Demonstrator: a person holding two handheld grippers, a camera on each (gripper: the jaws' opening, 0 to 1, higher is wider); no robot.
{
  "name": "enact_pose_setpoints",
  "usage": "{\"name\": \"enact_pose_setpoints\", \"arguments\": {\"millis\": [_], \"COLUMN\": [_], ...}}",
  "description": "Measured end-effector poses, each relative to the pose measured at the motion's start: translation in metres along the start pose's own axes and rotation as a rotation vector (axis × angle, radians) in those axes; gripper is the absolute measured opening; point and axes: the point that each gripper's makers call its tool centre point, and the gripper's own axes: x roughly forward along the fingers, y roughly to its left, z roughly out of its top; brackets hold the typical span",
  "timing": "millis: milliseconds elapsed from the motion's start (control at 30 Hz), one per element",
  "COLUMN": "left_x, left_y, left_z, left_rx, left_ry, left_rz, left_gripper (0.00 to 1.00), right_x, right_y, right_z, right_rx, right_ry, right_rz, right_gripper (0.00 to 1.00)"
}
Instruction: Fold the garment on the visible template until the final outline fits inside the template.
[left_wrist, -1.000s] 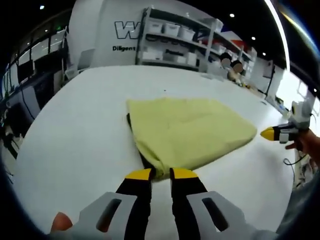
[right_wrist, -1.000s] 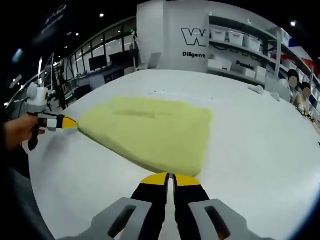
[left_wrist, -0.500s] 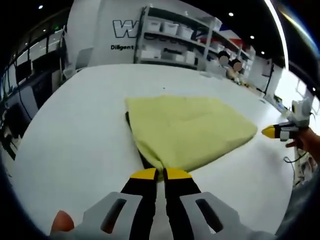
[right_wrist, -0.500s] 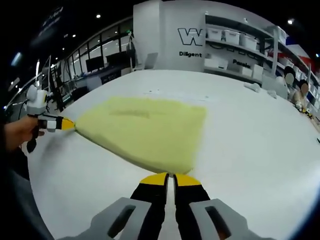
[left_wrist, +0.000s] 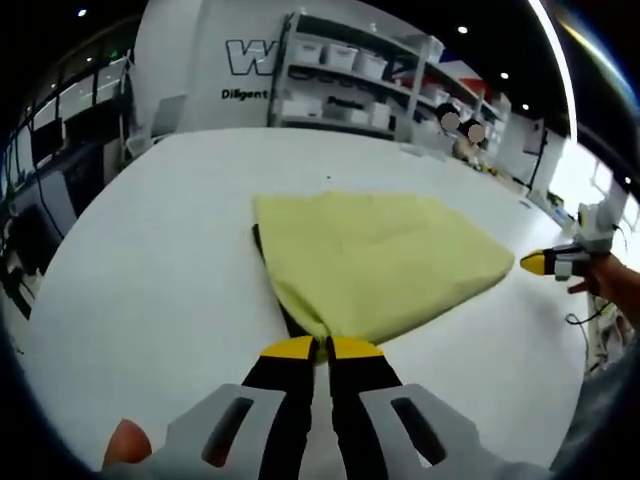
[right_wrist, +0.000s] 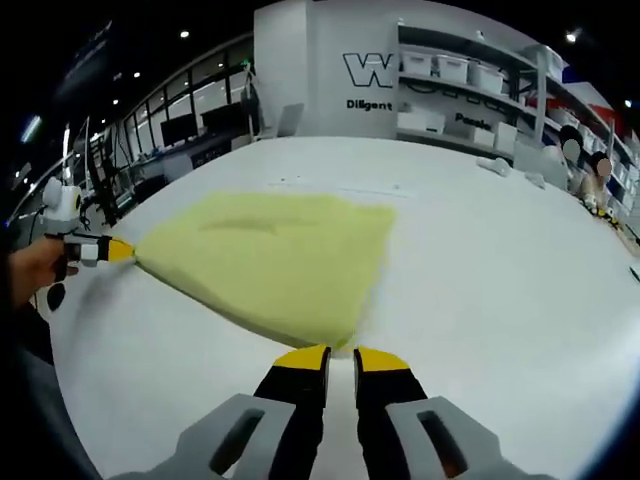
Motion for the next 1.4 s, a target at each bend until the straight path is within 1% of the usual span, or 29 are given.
{"name": "enact_pose_setpoints", "arguments": {"millis": [67, 200, 300, 467, 567, 700, 767, 967, 1100, 1167, 1400], "left_x": [0.000, 0.000, 0.000, 0.000, 0.003, 0.007, 0.008, 0.005, -0.001, -0.002, -0.005], "left_y": [0.001, 0.001, 0.002, 0.003, -0.001, -0.003, -0.002, 0.004, 0.013, 0.016, 0.023], "left_z": [0.000, 0.001, 0.000, 0.001, 0.002, -0.001, -0.002, 0.001, 0.000, 0.001, 0.003], "left_rx": [-0.001, -0.003, -0.007, -0.010, -0.015, -0.014, -0.008, 0.014, 0.018, 0.013, 0.034], "left_ry": [0.001, 0.001, 0.001, -0.004, -0.005, 0.004, 0.008, 0.013, 0.022, 0.020, 0.022], "left_rz": [0.001, -0.001, 0.001, 0.000, -0.009, -0.008, -0.005, -0.002, 0.008, 0.009, 0.026], "left_gripper": [0.00, 0.00, 0.00, 0.00, 0.01, 0.02, 0.00, 0.00, 0.00, 0.00, 0.00], "right_x": [0.002, 0.009, 0.014, 0.017, 0.017, 0.017, 0.017, 0.017, 0.017, 0.017, 0.016], "right_y": [-0.003, 0.001, 0.004, 0.006, 0.007, 0.007, 0.007, 0.006, 0.005, 0.004, 0.003], "right_z": [0.001, 0.006, 0.006, 0.007, 0.006, 0.006, 0.007, 0.007, 0.007, 0.008, 0.009], "right_rx": [0.005, -0.001, -0.007, -0.006, -0.007, -0.009, -0.013, -0.035, -0.042, -0.045, -0.051], "right_ry": [-0.004, -0.009, 0.001, -0.002, -0.001, 0.000, 0.000, 0.003, 0.004, 0.004, 0.007], "right_rz": [0.004, 0.032, 0.042, 0.055, 0.055, 0.055, 0.055, 0.045, 0.038, 0.036, 0.024], "right_gripper": [0.08, 0.08, 0.07, 0.05, 0.05, 0.04, 0.03, 0.00, 0.00, 0.00, 0.00]}}
